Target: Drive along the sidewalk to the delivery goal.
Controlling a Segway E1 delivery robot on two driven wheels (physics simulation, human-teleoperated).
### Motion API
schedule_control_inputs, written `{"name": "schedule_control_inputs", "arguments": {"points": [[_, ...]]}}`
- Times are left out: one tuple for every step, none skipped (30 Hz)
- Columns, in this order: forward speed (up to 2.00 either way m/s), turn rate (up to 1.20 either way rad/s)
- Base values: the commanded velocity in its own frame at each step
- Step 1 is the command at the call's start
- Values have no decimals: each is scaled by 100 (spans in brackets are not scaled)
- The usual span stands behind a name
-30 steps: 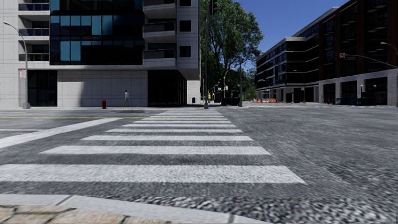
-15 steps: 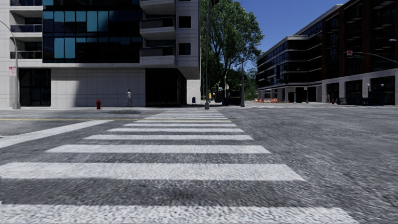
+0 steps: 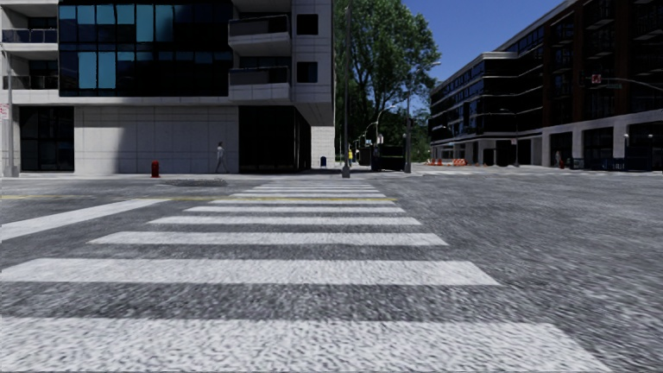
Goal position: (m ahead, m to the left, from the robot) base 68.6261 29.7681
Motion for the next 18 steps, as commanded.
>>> {"name": "schedule_control_inputs", "arguments": {"points": [[177, 0], [177, 0], [177, 0], [177, 0], [177, 0], [177, 0], [177, 0], [177, 0], [177, 0], [177, 0], [177, 0], [177, 0], [177, 0], [177, 0], [177, 0], [177, 0], [179, 0], [200, 0]]}}
